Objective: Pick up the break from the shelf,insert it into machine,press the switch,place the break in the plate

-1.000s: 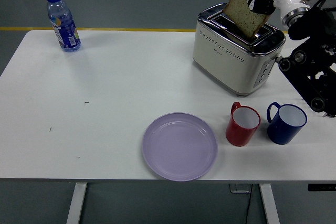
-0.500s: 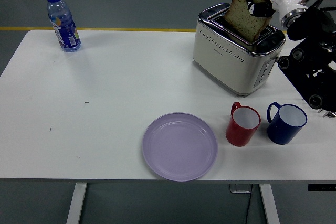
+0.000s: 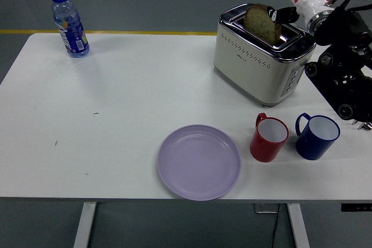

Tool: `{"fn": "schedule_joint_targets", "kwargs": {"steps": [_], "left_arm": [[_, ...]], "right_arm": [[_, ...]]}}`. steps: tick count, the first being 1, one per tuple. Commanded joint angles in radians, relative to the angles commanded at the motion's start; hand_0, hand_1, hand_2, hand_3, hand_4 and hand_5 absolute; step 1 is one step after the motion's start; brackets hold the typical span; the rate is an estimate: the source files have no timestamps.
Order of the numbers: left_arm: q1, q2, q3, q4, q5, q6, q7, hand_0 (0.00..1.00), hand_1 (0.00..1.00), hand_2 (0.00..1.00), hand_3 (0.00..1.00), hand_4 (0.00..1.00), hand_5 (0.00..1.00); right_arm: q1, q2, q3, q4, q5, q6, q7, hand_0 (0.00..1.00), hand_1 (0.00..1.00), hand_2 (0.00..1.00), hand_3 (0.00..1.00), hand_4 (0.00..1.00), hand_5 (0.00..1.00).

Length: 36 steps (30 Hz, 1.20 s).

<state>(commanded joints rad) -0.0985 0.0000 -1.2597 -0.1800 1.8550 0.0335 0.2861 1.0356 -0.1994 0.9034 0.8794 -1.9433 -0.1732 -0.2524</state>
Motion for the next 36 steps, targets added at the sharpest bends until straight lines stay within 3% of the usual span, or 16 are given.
{"fn": "schedule_joint_targets", "kwargs": {"steps": [1,13,18,19,24,25,30,31,36], "left_arm": [[0.000,0.000,0.000,0.000,0.000,0.000,0.000,0.599,0.457,0.429,0.550,0.299,0.929],[0.001,0.000,-0.001,0.000,-0.003,0.002,0.000,0.599,0.457,0.429,0.550,0.298,0.928],[0.007,0.000,-0.005,0.000,0.003,0.001,0.000,0.599,0.457,0.429,0.550,0.298,0.928],[0.008,0.000,-0.007,0.000,0.005,0.001,0.000,0.600,0.458,0.430,0.551,0.298,0.929],[0.013,0.000,-0.010,0.000,0.010,0.000,0.000,0.600,0.458,0.430,0.551,0.298,0.929],[0.015,0.000,-0.013,0.000,0.013,0.000,0.000,0.602,0.458,0.432,0.550,0.298,0.929],[0.023,0.000,-0.023,0.000,0.025,-0.001,0.000,0.602,0.458,0.432,0.550,0.298,0.929],[0.025,0.000,-0.025,0.000,0.028,-0.001,0.000,0.604,0.461,0.436,0.551,0.298,0.930],[0.034,0.000,-0.011,0.000,0.016,-0.004,0.001,0.604,0.461,0.436,0.551,0.298,0.930]], "right_arm": [[0.000,0.000,0.001,0.000,0.003,-0.003,0.001,0.753,0.734,0.903,0.936,0.776,0.140],[-0.022,-0.027,0.038,0.041,0.005,-0.025,0.010,0.751,0.732,0.899,0.919,0.789,0.168],[-0.072,-0.081,0.085,0.123,0.028,-0.091,0.018,0.751,0.732,0.899,0.919,0.789,0.168],[-0.087,-0.095,0.092,0.145,0.035,-0.106,0.013,0.666,0.644,0.803,0.875,0.747,0.169],[-0.160,-0.160,0.121,0.239,0.080,-0.159,-0.005,0.666,0.644,0.803,0.875,0.747,0.169],[-0.181,-0.178,0.129,0.262,0.096,-0.172,-0.016,0.441,0.472,0.593,0.816,0.634,0.115],[-0.273,-0.231,0.163,0.341,0.172,-0.197,-0.046,0.441,0.472,0.593,0.816,0.634,0.115],[-0.293,-0.240,0.168,0.354,0.185,-0.200,-0.048,0.250,0.311,0.433,0.724,0.487,0.010],[-0.378,-0.277,0.178,0.400,0.203,-0.177,-0.056,0.250,0.311,0.433,0.724,0.487,0.010]]}}
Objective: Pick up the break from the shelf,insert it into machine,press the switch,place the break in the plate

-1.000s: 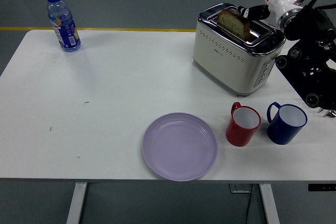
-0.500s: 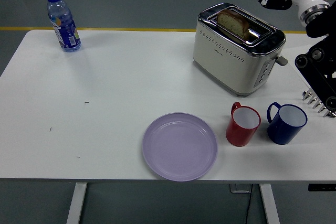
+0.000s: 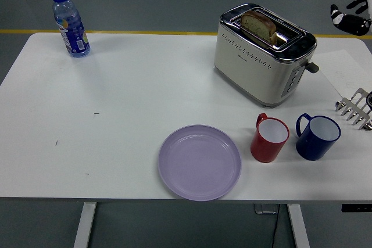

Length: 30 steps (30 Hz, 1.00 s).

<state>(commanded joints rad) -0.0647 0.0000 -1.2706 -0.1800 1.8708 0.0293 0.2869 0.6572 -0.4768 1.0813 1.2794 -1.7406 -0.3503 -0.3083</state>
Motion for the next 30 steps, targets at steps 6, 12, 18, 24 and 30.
{"fn": "schedule_joint_targets", "kwargs": {"steps": [6,12,18,24,30], "left_arm": [[0.005,0.000,0.005,0.000,-0.003,-0.002,-0.001,0.605,0.460,0.439,0.551,0.297,0.930],[0.001,0.000,0.010,0.000,-0.011,-0.001,-0.003,0.606,0.460,0.440,0.551,0.297,0.930],[-0.004,0.000,0.007,0.000,-0.011,0.001,-0.004,0.607,0.460,0.442,0.551,0.298,0.931],[-0.007,0.000,0.006,0.000,-0.009,0.000,-0.004,0.608,0.461,0.440,0.551,0.296,0.932],[-0.009,0.000,0.011,0.000,-0.013,0.000,-0.005,0.607,0.461,0.443,0.551,0.296,0.932]], "right_arm": [[-0.074,-0.022,-0.005,0.027,-0.005,0.019,-0.009,0.220,0.275,0.388,0.688,0.489,0.002],[-0.116,-0.026,-0.012,0.026,-0.004,0.036,-0.013,0.209,0.247,0.353,0.643,0.530,0.002],[-0.139,-0.016,-0.033,0.014,-0.014,0.052,-0.018,0.202,0.237,0.342,0.621,0.539,0.002],[-0.136,0.004,-0.069,-0.009,-0.011,0.061,-0.017,0.204,0.237,0.342,0.617,0.547,0.002],[-0.123,0.029,-0.089,-0.035,-0.015,0.064,-0.016,0.202,0.231,0.339,0.615,0.544,0.002]]}}
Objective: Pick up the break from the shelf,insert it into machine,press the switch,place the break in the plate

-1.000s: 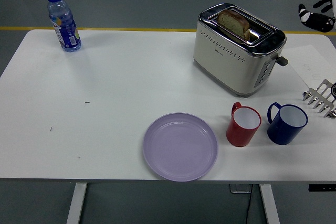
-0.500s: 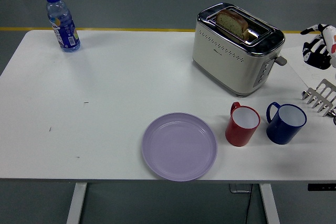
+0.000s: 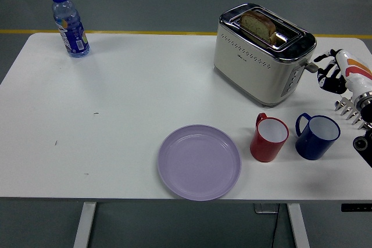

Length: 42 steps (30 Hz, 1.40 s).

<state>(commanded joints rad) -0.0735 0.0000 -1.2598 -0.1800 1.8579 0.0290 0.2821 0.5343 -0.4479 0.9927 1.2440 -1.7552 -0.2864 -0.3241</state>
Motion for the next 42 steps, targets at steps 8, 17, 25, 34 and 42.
{"fn": "schedule_joint_targets", "kwargs": {"steps": [8,17,25,34,42], "left_arm": [[-0.002,0.000,0.003,0.000,-0.003,0.000,-0.001,0.605,0.461,0.442,0.550,0.295,0.935],[-0.004,0.000,0.007,0.000,-0.005,-0.001,0.000,0.605,0.463,0.442,0.550,0.295,0.934],[-0.006,0.000,0.011,0.000,-0.010,-0.001,-0.001,0.604,0.462,0.441,0.550,0.294,0.930],[-0.007,0.000,0.013,0.000,-0.010,-0.003,0.001,0.605,0.462,0.441,0.550,0.295,0.932],[-0.005,0.000,0.010,0.000,-0.003,-0.005,0.002,0.604,0.460,0.441,0.550,0.295,0.932]], "right_arm": [[0.008,0.015,-0.005,-0.028,0.002,0.002,0.000,0.199,0.227,0.334,0.608,0.542,0.002],[0.012,0.031,-0.016,-0.066,0.006,0.004,0.005,0.199,0.227,0.333,0.608,0.542,0.002],[0.011,0.044,-0.021,-0.102,0.012,0.006,0.011,0.197,0.226,0.332,0.606,0.544,0.002],[0.014,0.064,-0.031,-0.144,0.025,0.003,0.022,0.196,0.224,0.332,0.605,0.545,0.002],[0.014,0.077,-0.046,-0.177,0.033,0.003,0.028,0.196,0.224,0.329,0.605,0.547,0.002]]}}
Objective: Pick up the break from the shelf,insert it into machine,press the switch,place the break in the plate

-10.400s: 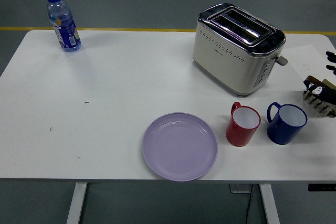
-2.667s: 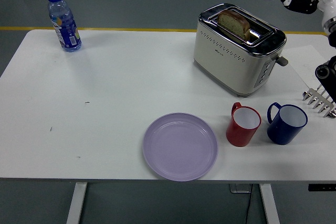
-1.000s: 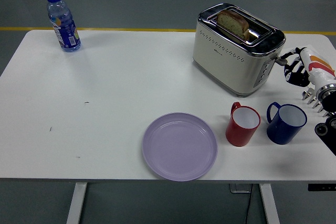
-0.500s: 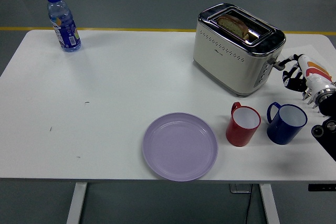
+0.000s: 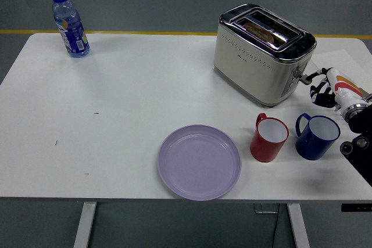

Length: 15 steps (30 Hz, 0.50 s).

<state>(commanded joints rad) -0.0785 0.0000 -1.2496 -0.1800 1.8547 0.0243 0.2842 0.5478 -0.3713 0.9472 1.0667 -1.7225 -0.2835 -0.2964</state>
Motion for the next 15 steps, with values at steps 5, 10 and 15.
{"fn": "schedule_joint_targets", "kwargs": {"steps": [5,10,15], "left_arm": [[0.001,0.000,-0.005,0.000,0.007,-0.001,0.000,0.604,0.463,0.444,0.550,0.294,0.931],[0.003,0.000,-0.006,0.000,0.010,-0.001,0.001,0.606,0.462,0.444,0.551,0.295,0.930],[0.006,0.000,-0.005,0.000,0.011,-0.002,0.001,0.606,0.463,0.444,0.551,0.295,0.930]], "right_arm": [[0.001,0.006,-0.004,-0.017,0.002,0.000,0.001,0.195,0.225,0.329,0.605,0.545,0.002],[0.000,0.007,-0.001,-0.023,-0.001,0.000,0.001,0.192,0.223,0.328,0.604,0.547,0.002],[-0.008,0.004,0.021,-0.018,-0.010,-0.005,0.000,0.192,0.224,0.329,0.604,0.545,0.002]]}}
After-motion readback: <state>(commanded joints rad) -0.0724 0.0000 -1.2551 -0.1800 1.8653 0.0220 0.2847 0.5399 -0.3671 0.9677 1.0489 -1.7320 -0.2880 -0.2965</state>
